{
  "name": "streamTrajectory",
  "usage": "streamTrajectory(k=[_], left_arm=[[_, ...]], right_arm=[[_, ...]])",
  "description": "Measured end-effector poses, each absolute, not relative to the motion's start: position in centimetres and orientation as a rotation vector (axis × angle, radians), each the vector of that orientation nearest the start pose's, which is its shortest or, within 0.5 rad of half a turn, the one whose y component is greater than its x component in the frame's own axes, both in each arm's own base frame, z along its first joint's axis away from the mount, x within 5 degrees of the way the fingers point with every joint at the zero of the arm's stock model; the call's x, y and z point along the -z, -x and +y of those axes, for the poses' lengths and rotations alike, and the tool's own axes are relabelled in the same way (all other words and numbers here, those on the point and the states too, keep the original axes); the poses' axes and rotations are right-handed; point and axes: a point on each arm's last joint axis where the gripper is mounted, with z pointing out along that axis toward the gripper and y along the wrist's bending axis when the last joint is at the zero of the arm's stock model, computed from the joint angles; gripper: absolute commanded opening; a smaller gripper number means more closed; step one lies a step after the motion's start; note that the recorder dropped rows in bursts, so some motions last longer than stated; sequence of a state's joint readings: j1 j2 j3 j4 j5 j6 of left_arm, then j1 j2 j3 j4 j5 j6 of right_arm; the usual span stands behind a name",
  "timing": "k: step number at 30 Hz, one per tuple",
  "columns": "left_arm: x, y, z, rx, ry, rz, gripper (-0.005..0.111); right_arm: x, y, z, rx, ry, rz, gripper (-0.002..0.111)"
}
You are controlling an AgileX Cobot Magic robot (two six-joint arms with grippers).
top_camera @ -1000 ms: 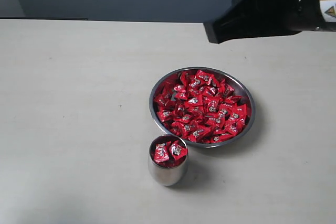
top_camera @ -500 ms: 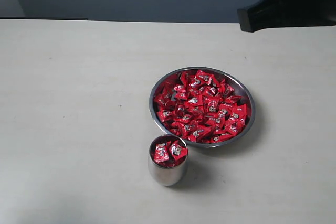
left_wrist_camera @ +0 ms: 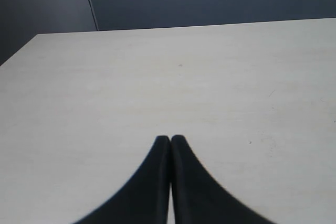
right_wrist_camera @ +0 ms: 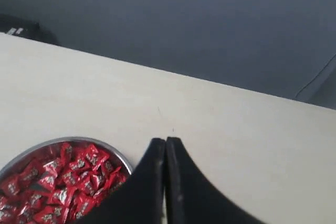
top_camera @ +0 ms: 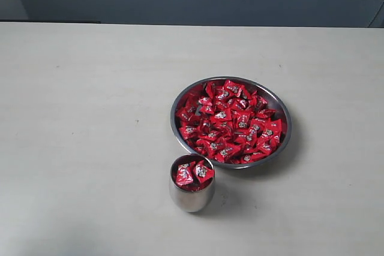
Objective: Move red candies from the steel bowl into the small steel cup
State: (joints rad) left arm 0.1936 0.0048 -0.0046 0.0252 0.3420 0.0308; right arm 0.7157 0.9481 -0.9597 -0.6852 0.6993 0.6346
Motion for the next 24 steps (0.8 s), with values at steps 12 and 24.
streamTrajectory(k=[12,24], left_arm=[[-18.4,-5.3,1.1,-0.183,0.133,1.825,0.0],[-18.4,-5.3,1.1,-0.183,0.133,1.825,0.0]], right_arm=[[-31.6,-9.1,-1.1,0.09,-0.126,1.876,-0.001],[-28.9,-5.5,-2.1,0.154,-0.246,1.813,-0.001]])
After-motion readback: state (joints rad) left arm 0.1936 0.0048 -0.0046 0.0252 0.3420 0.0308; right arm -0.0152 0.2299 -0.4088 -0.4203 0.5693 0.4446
